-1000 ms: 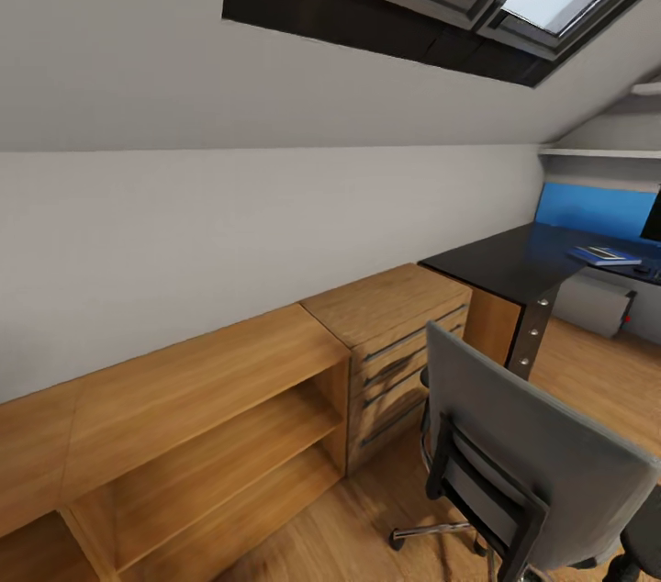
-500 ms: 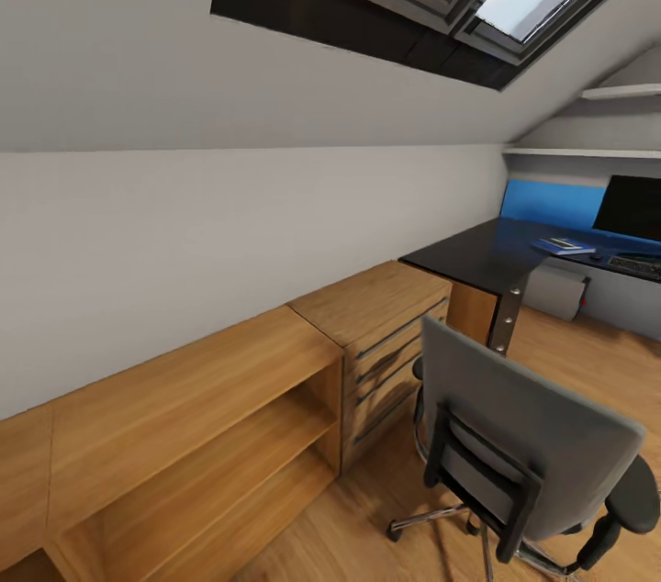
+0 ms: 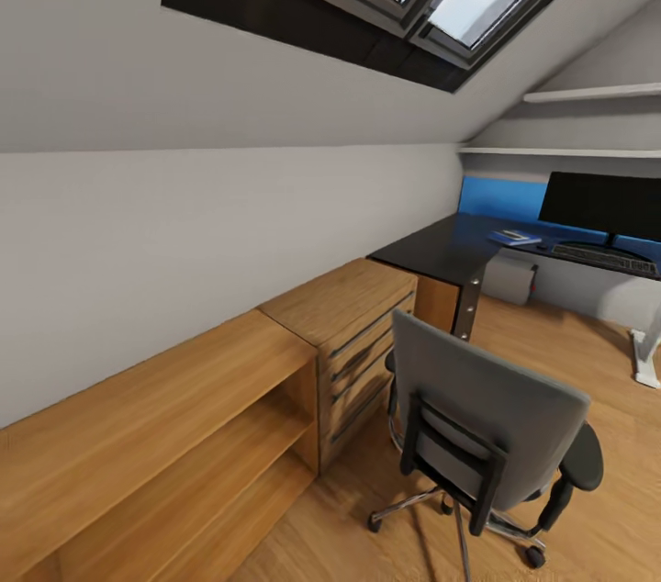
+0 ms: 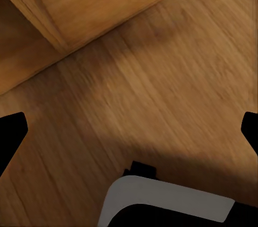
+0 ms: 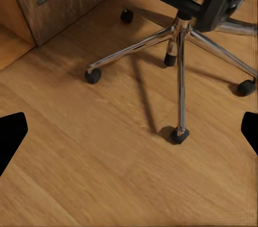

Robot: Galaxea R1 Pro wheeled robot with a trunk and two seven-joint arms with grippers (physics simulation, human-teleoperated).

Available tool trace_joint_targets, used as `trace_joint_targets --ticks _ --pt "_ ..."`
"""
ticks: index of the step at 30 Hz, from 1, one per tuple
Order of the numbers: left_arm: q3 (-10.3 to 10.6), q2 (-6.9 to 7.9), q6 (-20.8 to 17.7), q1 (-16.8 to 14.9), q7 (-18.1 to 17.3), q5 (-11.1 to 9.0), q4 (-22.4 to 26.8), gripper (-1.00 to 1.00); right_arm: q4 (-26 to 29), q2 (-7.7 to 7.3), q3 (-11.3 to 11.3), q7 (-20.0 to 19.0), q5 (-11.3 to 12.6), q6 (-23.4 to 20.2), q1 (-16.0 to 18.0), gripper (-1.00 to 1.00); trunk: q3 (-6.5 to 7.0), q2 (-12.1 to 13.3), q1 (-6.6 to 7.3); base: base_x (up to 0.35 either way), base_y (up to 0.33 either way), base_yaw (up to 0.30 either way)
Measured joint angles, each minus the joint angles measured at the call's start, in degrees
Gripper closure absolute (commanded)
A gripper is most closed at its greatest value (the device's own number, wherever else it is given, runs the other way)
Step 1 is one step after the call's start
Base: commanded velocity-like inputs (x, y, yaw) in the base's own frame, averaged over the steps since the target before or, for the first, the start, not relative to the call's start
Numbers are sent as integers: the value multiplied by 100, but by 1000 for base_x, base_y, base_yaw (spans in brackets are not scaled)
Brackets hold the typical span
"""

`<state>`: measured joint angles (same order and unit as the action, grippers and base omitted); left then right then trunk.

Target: In the bedroom, organize the workspace by keeping the computer under the desk, ensuring the monitor is on the desk, placing the keyboard on the desk next to the monitor, placing the mouse on the desk next to the keyboard, moving the folder from the swivel chair onto the desk next to the mouse, stacking the notebook on top of the folder with the pen on top of the notebook, and positioning the swivel chair next to the desk.

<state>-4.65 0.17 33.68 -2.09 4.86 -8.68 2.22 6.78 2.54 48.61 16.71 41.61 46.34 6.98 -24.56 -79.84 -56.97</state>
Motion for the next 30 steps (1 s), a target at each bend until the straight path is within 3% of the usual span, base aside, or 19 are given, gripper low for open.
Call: trace_joint_targets --ticks 18,30 --pt "-4 9 0 0 0 -6 -8 -100 0 0 3 0 -8 2 0 -100 0 0 0 2 0 -276" --pt "3 18 -26 0 0 -6 -9 -100 0 0 4 1 -9 -6 0 -100 0 0 0 151 0 -292"
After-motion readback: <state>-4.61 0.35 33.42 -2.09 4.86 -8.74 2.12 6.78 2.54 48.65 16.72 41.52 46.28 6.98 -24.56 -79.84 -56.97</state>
